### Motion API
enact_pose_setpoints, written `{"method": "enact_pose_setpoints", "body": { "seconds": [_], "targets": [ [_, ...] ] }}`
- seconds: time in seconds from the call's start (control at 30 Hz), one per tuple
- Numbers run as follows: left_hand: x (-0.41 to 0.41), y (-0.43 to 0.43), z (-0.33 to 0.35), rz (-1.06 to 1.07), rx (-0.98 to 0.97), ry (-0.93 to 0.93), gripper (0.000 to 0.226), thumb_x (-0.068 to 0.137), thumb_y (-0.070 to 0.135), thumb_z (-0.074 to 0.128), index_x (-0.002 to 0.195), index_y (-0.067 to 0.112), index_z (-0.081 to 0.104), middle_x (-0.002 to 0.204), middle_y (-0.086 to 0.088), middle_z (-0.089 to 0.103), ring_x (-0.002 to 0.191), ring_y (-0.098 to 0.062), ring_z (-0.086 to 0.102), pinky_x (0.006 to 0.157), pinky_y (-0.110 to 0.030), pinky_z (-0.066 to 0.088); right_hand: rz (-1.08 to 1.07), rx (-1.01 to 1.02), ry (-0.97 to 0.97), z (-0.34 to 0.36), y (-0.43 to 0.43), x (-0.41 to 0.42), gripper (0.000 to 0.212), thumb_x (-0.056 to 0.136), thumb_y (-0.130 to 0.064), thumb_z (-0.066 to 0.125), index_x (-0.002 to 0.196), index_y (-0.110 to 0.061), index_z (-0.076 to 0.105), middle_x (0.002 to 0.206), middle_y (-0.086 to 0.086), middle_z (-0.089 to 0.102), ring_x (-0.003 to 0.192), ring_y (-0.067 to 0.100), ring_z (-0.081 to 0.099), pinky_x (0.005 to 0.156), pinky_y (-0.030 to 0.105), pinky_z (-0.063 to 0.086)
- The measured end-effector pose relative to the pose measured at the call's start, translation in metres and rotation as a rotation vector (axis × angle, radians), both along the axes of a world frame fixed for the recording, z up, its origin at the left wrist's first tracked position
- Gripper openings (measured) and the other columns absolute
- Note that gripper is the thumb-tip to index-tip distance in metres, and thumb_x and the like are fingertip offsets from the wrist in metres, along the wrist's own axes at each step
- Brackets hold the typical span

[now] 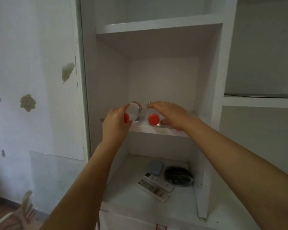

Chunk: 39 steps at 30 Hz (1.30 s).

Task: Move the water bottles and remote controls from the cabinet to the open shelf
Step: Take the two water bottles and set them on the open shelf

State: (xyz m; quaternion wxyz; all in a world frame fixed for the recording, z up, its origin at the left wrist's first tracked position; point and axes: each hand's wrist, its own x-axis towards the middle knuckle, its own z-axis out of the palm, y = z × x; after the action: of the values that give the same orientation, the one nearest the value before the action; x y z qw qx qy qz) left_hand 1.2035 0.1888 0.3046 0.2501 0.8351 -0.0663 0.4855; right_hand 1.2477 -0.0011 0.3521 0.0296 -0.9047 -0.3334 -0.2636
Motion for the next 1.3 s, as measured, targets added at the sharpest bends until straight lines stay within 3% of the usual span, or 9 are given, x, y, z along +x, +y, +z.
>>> {"method": "enact_pose_setpoints", "body": {
  "seconds": [0.33, 0.5, 0.6, 0.73, 0.8, 0.9, 1.1, 1.3],
  "targets": [
    [-0.004, -0.001, -0.010, -0.157, -0.155, 0.014, 0.070, 0.075, 0.019, 0.071, 0.135, 0.017, 0.036, 0.131, -0.011, 0.049, 0.120, -0.027, 0.041, 0.098, -0.035, 0.035, -0.006, 0.039, 0.046, 0.001, 0.001, -0.006, 0.072, 0.074, -0.014, 0.069, 0.134, -0.032, 0.032, 0.140, -0.001, 0.042, 0.124, 0.022, 0.041, 0.099, 0.040, 0.040],
    [0.002, 0.002, -0.011, -0.215, -0.208, -0.002, 0.057, 0.073, 0.017, 0.072, 0.126, 0.015, 0.049, 0.133, -0.012, 0.049, 0.120, -0.028, 0.045, 0.102, -0.043, 0.040, 0.028, 0.087, 0.119, -0.001, 0.005, -0.003, 0.063, 0.075, -0.012, 0.068, 0.126, -0.031, 0.037, 0.131, -0.002, 0.050, 0.116, 0.021, 0.049, 0.091, 0.040, 0.047],
    [0.003, 0.001, -0.011, -0.280, -0.214, 0.020, 0.055, 0.074, 0.014, 0.072, 0.124, 0.017, 0.050, 0.138, -0.010, 0.046, 0.122, -0.025, 0.046, 0.099, -0.033, 0.038, 0.026, 0.051, 0.143, 0.003, 0.007, -0.004, 0.063, 0.074, -0.008, 0.067, 0.126, -0.028, 0.036, 0.127, 0.002, 0.052, 0.109, 0.023, 0.052, 0.089, 0.040, 0.048],
    [0.004, 0.000, -0.009, -0.330, -0.253, -0.006, 0.055, 0.073, 0.012, 0.072, 0.123, 0.018, 0.050, 0.119, -0.002, 0.057, 0.105, -0.016, 0.054, 0.084, -0.019, 0.041, 0.065, 0.016, 0.131, 0.006, 0.008, -0.003, 0.063, 0.076, -0.010, 0.067, 0.129, -0.026, 0.038, 0.131, 0.003, 0.049, 0.115, 0.023, 0.048, 0.094, 0.039, 0.045],
    [0.006, 0.002, -0.009, -0.315, -0.257, -0.001, 0.056, 0.073, 0.013, 0.073, 0.124, 0.016, 0.050, 0.119, -0.001, 0.055, 0.105, -0.016, 0.052, 0.085, -0.017, 0.040, 0.078, -0.012, 0.113, 0.004, 0.008, -0.001, 0.065, 0.075, -0.008, 0.067, 0.130, -0.026, 0.039, 0.135, 0.003, 0.044, 0.120, 0.022, 0.043, 0.098, 0.041, 0.042],
    [0.007, 0.003, -0.009, -0.274, -0.238, 0.014, 0.056, 0.071, 0.011, 0.074, 0.123, 0.014, 0.053, 0.130, -0.011, 0.052, 0.115, -0.024, 0.050, 0.096, -0.031, 0.040, 0.073, 0.000, 0.086, 0.000, 0.007, -0.001, 0.065, 0.074, -0.001, 0.063, 0.129, -0.024, 0.040, 0.133, 0.004, 0.044, 0.119, 0.024, 0.043, 0.094, 0.044, 0.045],
    [-0.006, -0.005, -0.011, -0.259, -0.264, -0.005, 0.054, 0.071, 0.008, 0.074, 0.121, 0.013, 0.055, 0.132, -0.011, 0.051, 0.117, -0.023, 0.049, 0.094, -0.024, 0.036, 0.083, 0.084, -0.006, -0.014, 0.000, 0.000, 0.067, 0.072, 0.007, 0.061, 0.130, -0.018, 0.038, 0.132, 0.008, 0.044, 0.121, 0.025, 0.041, 0.089, 0.040, 0.046],
    [-0.028, -0.012, -0.012, -0.210, -0.264, -0.043, 0.052, 0.070, 0.006, 0.073, 0.119, 0.014, 0.057, 0.133, -0.009, 0.051, 0.117, -0.022, 0.050, 0.094, -0.022, 0.035, 0.135, 0.201, -0.066, -0.027, -0.006, -0.008, 0.061, 0.075, 0.006, 0.061, 0.128, -0.015, 0.040, 0.131, 0.010, 0.047, 0.120, 0.027, 0.045, 0.093, 0.045, 0.046]
  ]
}}
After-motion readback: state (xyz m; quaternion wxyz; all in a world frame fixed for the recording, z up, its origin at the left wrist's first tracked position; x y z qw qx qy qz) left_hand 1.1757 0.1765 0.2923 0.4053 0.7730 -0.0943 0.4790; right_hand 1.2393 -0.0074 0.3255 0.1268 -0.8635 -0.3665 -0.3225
